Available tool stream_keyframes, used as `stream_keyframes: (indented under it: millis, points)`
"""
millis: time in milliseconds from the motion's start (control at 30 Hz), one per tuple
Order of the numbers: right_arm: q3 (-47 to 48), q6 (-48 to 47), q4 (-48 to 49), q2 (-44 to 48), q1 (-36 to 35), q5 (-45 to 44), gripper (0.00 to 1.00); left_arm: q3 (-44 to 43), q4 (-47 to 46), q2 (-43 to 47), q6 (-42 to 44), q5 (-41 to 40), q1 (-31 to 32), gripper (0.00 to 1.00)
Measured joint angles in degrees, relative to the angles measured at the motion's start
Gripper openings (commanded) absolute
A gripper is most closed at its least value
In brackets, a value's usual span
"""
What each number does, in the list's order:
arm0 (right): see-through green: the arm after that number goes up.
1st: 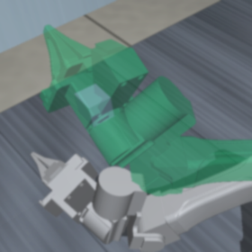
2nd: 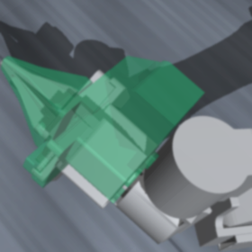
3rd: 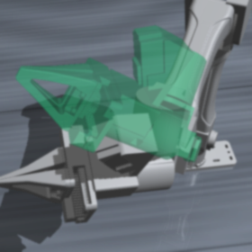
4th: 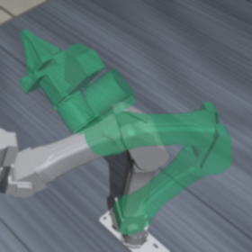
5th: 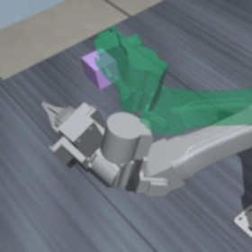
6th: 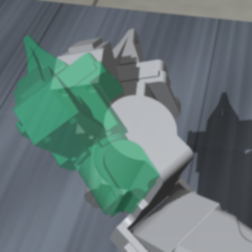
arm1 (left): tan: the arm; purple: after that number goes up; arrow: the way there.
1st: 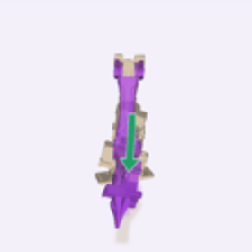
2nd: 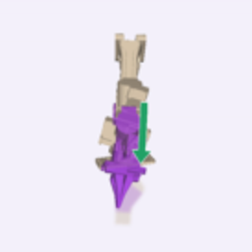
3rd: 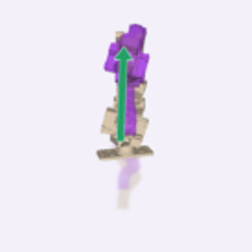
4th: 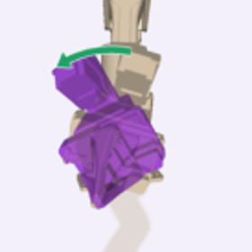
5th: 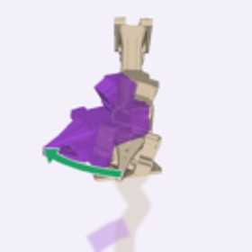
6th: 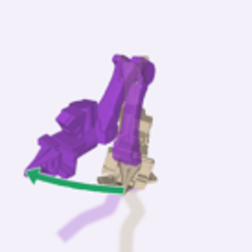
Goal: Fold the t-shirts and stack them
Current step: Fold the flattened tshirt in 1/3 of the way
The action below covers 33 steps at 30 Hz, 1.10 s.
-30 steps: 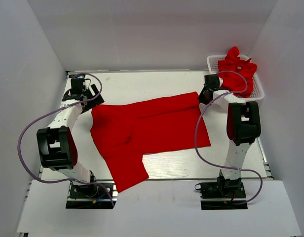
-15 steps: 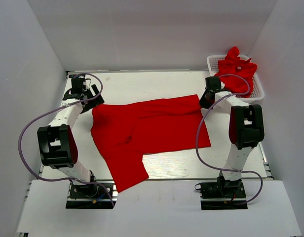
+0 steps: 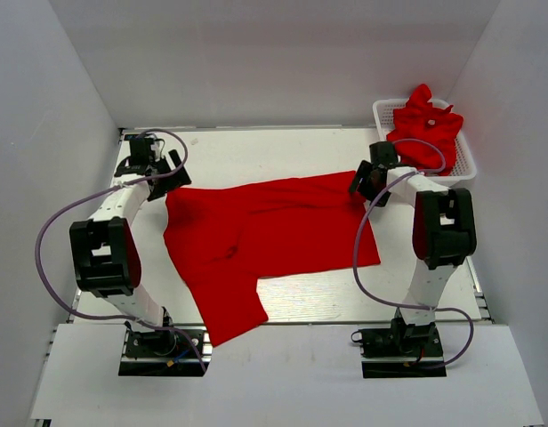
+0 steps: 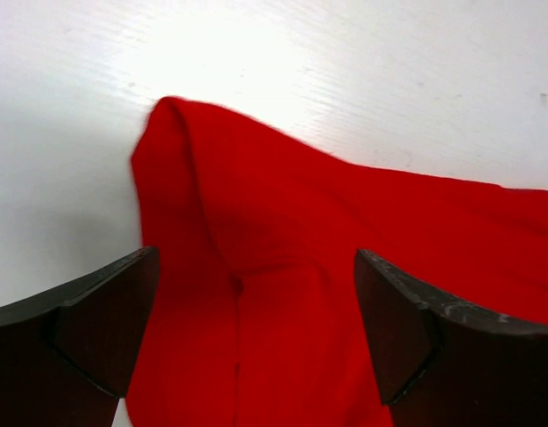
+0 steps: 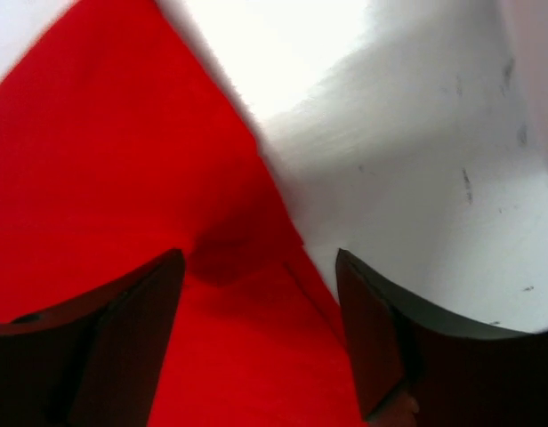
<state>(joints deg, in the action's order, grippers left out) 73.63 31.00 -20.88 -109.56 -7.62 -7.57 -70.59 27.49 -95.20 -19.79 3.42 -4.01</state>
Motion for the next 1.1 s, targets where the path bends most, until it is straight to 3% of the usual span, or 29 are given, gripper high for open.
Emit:
stream_keyframes:
  millis: [33, 67, 333, 700, 900, 1100]
  points:
    - [0.24, -0.66, 0.00, 0.26, 0.00, 0.72, 0.79, 0.00, -0.70, -0.37, 0.04, 1.09, 0.07, 1.00]
    - [0.79, -1.36, 0.00, 0.37, -0.02, 1.44, 0.90, -0.02, -1.81, -0.98, 0.09, 2.29, 0.17, 1.00]
    - [9.29, -6.36, 2.38, -1.18, -1.81, 6.03, 0.90, -0.37, -6.16, -11.63, -0.52, 10.64, 1.09, 1.00]
    - [18.69, -7.52, 4.17, -14.29, -2.78, 13.18, 0.90, -2.23, -7.39, -16.26, -1.64, 11.80, 0.50, 1.00]
    - [24.70, -3.85, 3.85, -18.49, -1.57, 10.32, 0.90, -13.09, -5.16, -23.76, -1.79, 11.74, 0.37, 1.00]
    - [36.11, -2.29, 1.99, -25.73, 0.57, 10.80, 0.90, -36.63, -0.61, -38.66, -0.46, 11.89, 0.37, 1.00]
